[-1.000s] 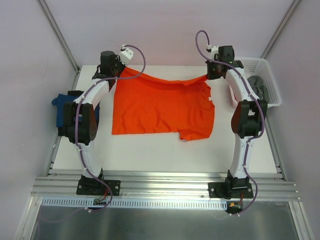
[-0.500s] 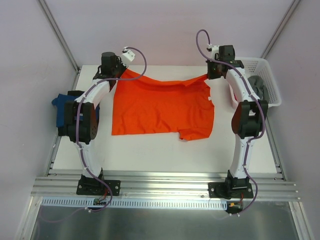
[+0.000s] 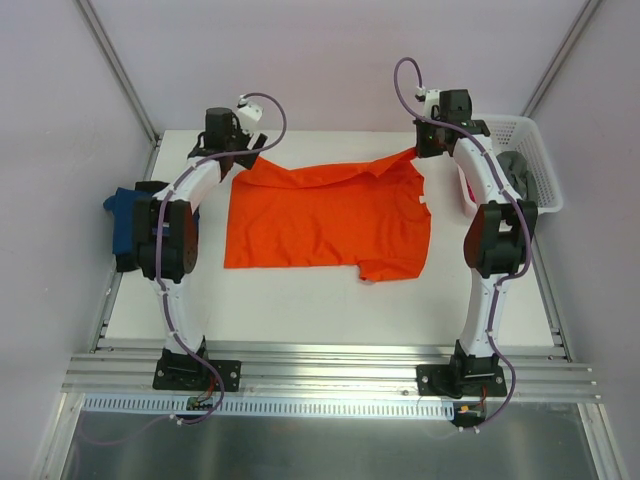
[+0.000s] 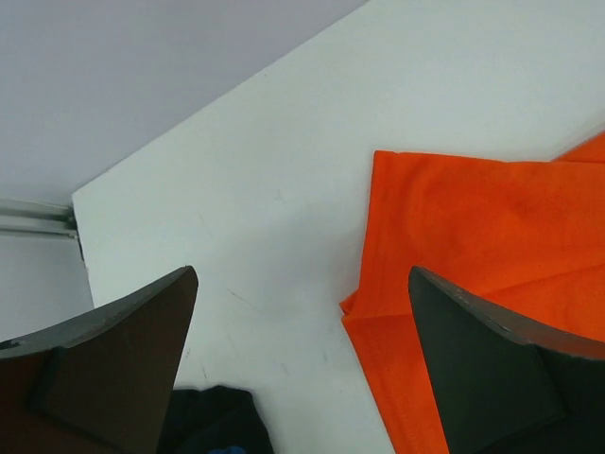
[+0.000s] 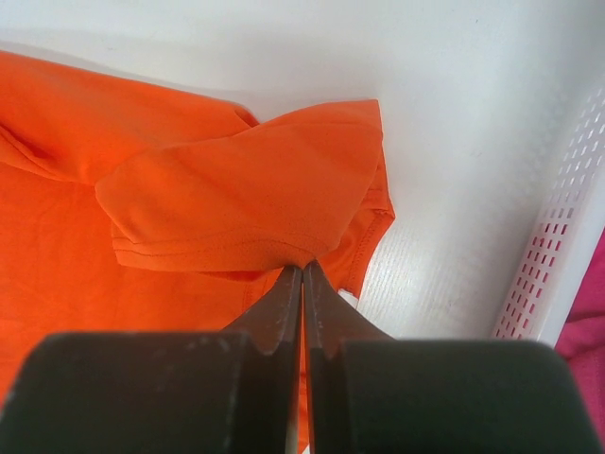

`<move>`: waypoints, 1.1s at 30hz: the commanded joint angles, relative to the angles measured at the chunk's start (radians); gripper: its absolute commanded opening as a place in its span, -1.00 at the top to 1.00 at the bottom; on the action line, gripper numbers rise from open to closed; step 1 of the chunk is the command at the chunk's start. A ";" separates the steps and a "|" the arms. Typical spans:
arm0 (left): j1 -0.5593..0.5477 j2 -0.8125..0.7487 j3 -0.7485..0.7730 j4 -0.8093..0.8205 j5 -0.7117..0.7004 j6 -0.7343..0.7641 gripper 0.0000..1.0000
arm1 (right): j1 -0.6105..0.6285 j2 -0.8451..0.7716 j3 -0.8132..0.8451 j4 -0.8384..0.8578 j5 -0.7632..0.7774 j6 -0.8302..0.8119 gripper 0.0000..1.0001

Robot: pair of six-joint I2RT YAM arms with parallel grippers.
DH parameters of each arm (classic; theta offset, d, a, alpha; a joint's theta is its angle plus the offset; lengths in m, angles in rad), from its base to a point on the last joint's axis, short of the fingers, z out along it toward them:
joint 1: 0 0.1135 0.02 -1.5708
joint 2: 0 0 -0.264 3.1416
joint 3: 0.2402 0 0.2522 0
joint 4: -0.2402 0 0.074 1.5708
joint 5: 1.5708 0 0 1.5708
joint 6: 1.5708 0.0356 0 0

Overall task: Fold and stack the t-shirts
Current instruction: Fold the tshirt

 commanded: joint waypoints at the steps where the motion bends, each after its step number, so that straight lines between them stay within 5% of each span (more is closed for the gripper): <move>1: 0.008 -0.059 0.041 -0.030 0.025 -0.090 -0.91 | -0.004 -0.054 0.012 0.029 -0.020 0.014 0.99; 4: 0.008 0.016 0.130 -0.113 0.030 -0.078 -0.98 | -0.001 -0.045 0.019 0.029 -0.022 0.018 0.99; 7: 0.014 0.134 0.371 -0.221 0.097 -0.079 -0.98 | 0.002 -0.039 0.024 0.031 -0.020 0.021 0.99; 10: 0.035 0.330 0.700 -0.398 0.201 -0.186 -0.79 | 0.011 -0.037 0.020 0.029 -0.025 0.023 0.99; 13: 0.055 0.480 0.866 -0.495 0.327 -0.280 -0.67 | 0.016 -0.039 0.013 0.029 -0.026 0.025 0.99; 22: 0.090 0.496 0.776 -0.493 0.545 -0.565 -0.54 | 0.018 -0.063 -0.020 0.028 -0.026 0.029 0.99; 33: 0.113 0.577 0.832 -0.456 0.614 -0.642 -0.57 | 0.045 -0.083 -0.053 0.026 -0.011 0.026 0.99</move>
